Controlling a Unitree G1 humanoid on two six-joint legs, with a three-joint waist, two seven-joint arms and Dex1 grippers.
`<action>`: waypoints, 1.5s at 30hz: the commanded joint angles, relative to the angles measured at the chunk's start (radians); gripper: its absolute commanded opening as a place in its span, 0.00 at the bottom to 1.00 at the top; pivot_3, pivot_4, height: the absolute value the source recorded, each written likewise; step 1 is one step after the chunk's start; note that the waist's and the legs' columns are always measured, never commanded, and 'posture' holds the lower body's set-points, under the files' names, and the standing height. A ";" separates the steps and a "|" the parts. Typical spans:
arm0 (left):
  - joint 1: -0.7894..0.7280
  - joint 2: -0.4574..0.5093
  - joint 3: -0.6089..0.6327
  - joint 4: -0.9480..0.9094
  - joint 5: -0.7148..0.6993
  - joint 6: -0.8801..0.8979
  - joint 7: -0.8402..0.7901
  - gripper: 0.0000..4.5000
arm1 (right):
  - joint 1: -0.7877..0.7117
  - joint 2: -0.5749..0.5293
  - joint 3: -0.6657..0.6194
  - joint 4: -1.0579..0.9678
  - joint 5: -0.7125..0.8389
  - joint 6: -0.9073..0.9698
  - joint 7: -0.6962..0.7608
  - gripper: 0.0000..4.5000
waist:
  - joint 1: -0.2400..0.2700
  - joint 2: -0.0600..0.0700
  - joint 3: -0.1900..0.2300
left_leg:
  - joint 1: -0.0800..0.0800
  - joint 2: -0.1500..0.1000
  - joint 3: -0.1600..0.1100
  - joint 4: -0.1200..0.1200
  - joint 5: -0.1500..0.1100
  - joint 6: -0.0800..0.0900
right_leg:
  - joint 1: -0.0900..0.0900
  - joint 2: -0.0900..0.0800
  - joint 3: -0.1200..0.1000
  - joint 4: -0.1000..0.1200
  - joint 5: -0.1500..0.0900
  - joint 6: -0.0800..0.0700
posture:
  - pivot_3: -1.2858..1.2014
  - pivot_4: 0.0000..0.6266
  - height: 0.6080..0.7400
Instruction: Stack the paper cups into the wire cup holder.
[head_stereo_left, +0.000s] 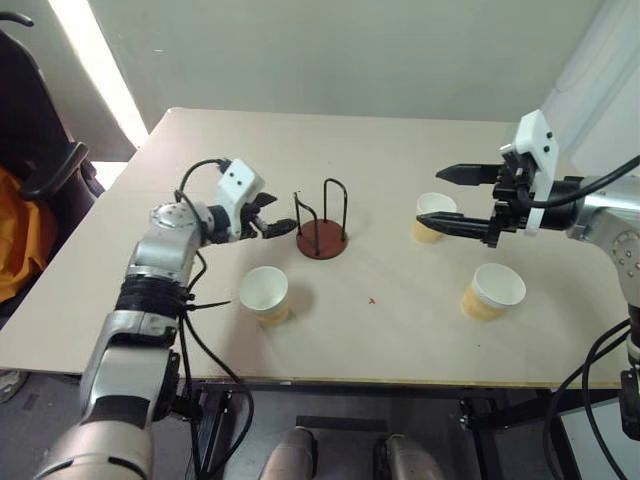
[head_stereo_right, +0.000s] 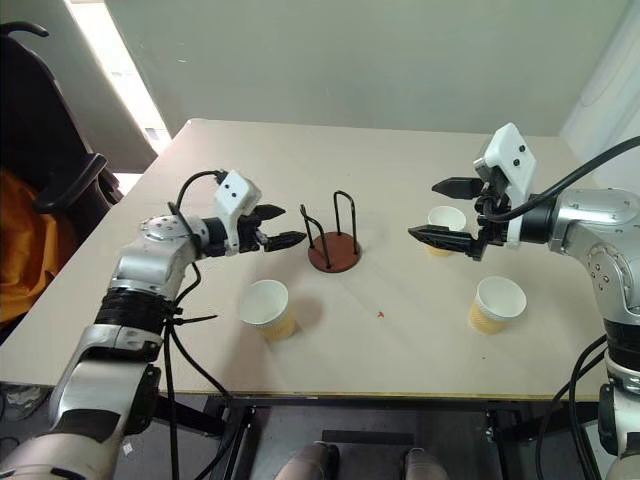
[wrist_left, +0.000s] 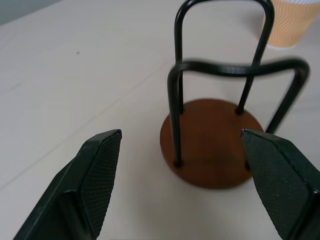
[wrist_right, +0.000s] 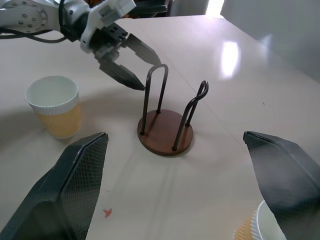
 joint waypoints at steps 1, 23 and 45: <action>-0.091 -0.038 -0.002 0.132 0.047 -0.084 0.037 0.91 | -0.007 -0.015 -0.039 -0.033 0.012 0.001 -0.018 1.00 | 0.000 0.000 0.000 | 0.000 0.000 0.000 0.000 0.000 0.000 | 0.000 0.000 0.000 0.000 0.000 0.000 | 0.52 0.24 1.00; -0.199 -0.140 -0.009 0.192 0.087 -0.124 -0.125 0.01 | 0.070 -0.085 -0.099 -0.077 0.016 0.009 -0.047 1.00 | 0.004 0.000 0.000 | -0.005 -0.002 0.004 0.008 0.000 0.000 | -0.001 0.001 0.006 -0.001 -0.002 0.011 | 0.52 0.24 1.00; 0.210 -0.151 -0.177 -0.636 -0.026 0.234 -0.146 0.01 | 0.377 -0.391 -0.064 -0.119 -0.048 -0.170 0.305 1.00 | 0.010 0.000 0.000 | 0.002 -0.004 0.014 0.024 -0.015 0.019 | 0.008 0.002 0.023 0.000 -0.005 0.020 | 0.52 0.24 1.00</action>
